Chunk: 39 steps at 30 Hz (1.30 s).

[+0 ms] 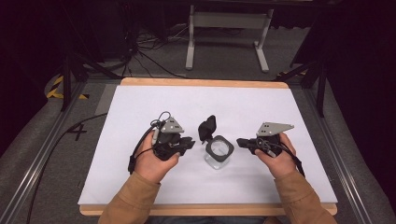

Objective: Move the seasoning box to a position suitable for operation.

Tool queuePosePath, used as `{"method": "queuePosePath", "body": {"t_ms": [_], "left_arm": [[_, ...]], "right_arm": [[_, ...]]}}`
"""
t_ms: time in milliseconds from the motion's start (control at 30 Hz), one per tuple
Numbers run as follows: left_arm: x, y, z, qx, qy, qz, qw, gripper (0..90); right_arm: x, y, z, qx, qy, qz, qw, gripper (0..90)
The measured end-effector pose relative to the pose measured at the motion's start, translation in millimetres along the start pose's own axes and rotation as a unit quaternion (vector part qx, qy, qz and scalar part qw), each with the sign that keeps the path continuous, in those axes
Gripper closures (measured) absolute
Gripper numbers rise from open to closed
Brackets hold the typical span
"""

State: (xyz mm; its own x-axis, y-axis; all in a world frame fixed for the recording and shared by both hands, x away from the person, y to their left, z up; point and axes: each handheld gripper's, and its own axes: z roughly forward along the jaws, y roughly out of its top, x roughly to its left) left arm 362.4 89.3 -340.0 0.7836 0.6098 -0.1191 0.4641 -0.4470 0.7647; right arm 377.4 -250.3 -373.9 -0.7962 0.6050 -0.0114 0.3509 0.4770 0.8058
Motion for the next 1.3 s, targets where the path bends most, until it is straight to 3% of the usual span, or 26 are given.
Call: {"method": "queuePosePath", "body": {"t_ms": [200, 467, 733, 1300], "left_arm": [[13.0, -6.6, -2.1, 0.022, 0.007, -0.009, 0.9997, 78.2], [22.5, -10.9, -4.3, 0.022, 0.01, -0.022, 0.9995, 78.4], [23.0, -10.7, -3.7, 0.02, 0.007, -0.022, 0.9995, 78.2], [27.4, -11.9, -4.9, 0.019, 0.009, -0.032, 0.9993, 78.2]], "right_arm": [[-4.0, -7.1, 15.3, 0.021, -0.005, 0.004, 0.9998, 90.0], [0.1, -8.1, 23.3, 0.031, 0.012, 0.001, 0.9994, 90.0], [2.7, -9.8, 24.1, 0.044, 0.023, 0.005, 0.9988, 89.9], [27.6, -6.9, 30.2, 0.094, 0.055, -0.019, 0.9938, 90.0]]}}
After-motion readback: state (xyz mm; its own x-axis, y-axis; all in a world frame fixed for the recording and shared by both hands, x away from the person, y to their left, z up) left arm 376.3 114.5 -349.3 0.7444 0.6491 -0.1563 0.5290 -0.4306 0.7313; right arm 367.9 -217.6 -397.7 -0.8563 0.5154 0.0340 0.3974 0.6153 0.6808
